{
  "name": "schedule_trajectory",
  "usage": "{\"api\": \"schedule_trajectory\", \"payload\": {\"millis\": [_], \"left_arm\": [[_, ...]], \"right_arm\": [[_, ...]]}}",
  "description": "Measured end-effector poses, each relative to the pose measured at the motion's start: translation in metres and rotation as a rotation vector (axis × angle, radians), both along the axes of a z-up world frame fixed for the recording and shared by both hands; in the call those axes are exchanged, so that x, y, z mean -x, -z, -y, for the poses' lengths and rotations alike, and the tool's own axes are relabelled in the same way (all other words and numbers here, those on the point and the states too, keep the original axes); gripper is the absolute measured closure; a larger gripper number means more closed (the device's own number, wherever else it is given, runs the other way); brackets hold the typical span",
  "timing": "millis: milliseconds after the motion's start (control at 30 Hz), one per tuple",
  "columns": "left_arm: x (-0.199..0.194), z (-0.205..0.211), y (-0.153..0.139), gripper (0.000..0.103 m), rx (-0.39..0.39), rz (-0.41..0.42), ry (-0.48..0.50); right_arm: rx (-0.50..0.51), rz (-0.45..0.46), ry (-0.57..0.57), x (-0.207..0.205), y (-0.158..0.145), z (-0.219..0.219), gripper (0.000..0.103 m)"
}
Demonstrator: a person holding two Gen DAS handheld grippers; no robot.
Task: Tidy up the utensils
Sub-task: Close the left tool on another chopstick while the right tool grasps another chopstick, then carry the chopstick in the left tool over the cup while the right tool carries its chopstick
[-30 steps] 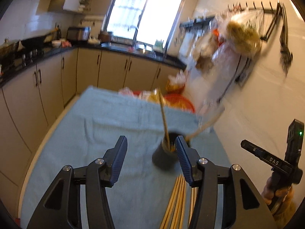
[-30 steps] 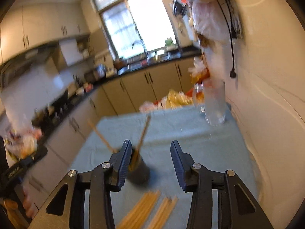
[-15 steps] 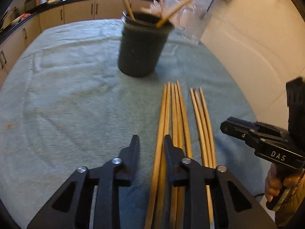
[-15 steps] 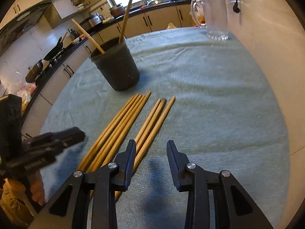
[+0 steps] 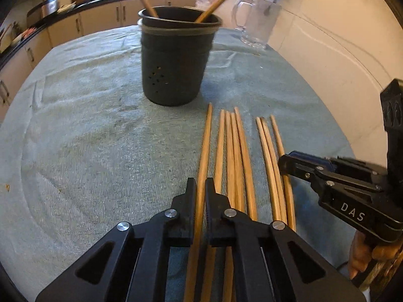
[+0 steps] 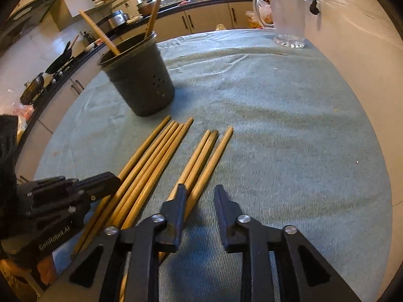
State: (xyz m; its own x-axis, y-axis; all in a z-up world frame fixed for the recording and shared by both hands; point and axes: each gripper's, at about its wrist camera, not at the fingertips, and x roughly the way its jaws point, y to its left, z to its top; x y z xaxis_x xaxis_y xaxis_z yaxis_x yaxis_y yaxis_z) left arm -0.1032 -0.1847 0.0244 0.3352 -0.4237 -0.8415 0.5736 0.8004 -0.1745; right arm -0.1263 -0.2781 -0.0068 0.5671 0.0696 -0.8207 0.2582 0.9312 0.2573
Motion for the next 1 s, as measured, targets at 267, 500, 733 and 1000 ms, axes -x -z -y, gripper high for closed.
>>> {"api": "schedule_trajectory", "payload": {"millis": [267,500,733,1000], "left_arm": [[-0.008,-0.041,-0.002,0.096,-0.034,-0.073,-0.17],[-0.027,-0.039,-0.002,0.096,-0.089,-0.194,-0.136],[-0.066,-0.015,-0.001,0.096,-0.093,-0.195,-0.128],[-0.072,-0.006,-0.003,0.097,-0.064,-0.164,-0.117]], "right_arm": [[0.059,-0.067,-0.023,0.001,-0.001,0.009,0.091],[0.03,-0.166,-0.027,-0.01,-0.002,0.029,0.089],[0.041,-0.232,0.009,-0.042,-0.002,0.036,0.088],[0.103,-0.28,0.017,-0.073,-0.003,0.035,0.092]]}}
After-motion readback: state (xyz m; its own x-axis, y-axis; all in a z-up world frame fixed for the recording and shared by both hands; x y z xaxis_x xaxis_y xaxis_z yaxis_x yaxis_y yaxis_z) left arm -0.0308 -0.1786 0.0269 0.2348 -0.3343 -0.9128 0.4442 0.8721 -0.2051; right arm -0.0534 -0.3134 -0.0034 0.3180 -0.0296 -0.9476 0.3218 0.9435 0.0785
